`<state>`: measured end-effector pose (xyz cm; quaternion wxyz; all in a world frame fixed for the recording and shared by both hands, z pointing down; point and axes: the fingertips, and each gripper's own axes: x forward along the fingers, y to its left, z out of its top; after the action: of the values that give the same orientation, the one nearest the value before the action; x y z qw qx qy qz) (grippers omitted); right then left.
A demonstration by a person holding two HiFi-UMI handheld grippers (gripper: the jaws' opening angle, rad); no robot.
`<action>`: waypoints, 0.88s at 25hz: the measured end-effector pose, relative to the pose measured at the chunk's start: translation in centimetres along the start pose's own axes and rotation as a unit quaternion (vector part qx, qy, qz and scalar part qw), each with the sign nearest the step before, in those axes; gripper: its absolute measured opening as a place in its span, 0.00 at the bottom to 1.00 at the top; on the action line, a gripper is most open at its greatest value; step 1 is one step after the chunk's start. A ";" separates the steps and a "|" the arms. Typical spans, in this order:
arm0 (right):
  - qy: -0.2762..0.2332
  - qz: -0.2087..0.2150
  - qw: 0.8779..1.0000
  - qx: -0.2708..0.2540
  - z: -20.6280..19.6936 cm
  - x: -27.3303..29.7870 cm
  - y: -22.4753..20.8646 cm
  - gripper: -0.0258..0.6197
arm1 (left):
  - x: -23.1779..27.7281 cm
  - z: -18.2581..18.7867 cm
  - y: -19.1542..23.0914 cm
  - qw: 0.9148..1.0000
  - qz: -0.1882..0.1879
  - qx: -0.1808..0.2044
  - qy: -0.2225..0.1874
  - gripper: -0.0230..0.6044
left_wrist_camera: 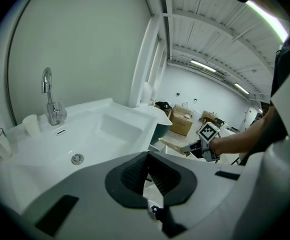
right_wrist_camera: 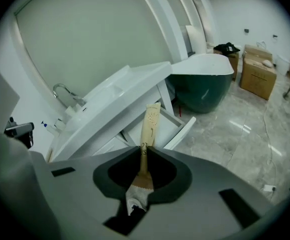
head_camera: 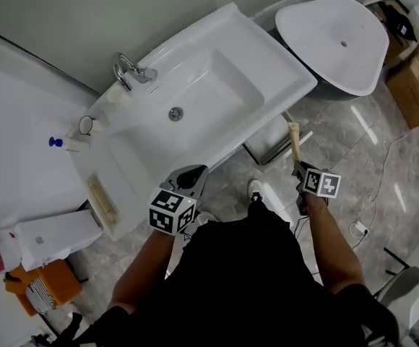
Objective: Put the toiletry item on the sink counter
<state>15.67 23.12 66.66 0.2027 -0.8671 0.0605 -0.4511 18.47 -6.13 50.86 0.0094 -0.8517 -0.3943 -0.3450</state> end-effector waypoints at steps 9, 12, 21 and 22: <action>0.154 0.023 0.970 -0.186 -1.2 8.9 -0.5 0.10 | 0.1 -0.6 0.7 0.997 0.062 -0.033 0.011 0.04; 0.167 0.032 0.963 -0.211 -0.5 11.3 -0.5 0.10 | -0.2 -1.0 1.1 0.995 0.088 -0.052 0.008 0.04; 0.182 0.086 0.936 -0.287 0.2 18.5 1.5 0.10 | -1.1 -2.8 1.3 0.983 0.148 -0.106 0.013 0.04; 0.179 0.092 0.937 -0.285 0.4 19.2 1.9 0.10 | -1.3 -3.0 1.4 0.982 0.154 -0.111 0.014 0.04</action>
<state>27.39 16.00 80.29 -0.0268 -0.7839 0.3019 -0.5419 17.11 -8.78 52.75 -0.0270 -0.8929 -0.2175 -0.3934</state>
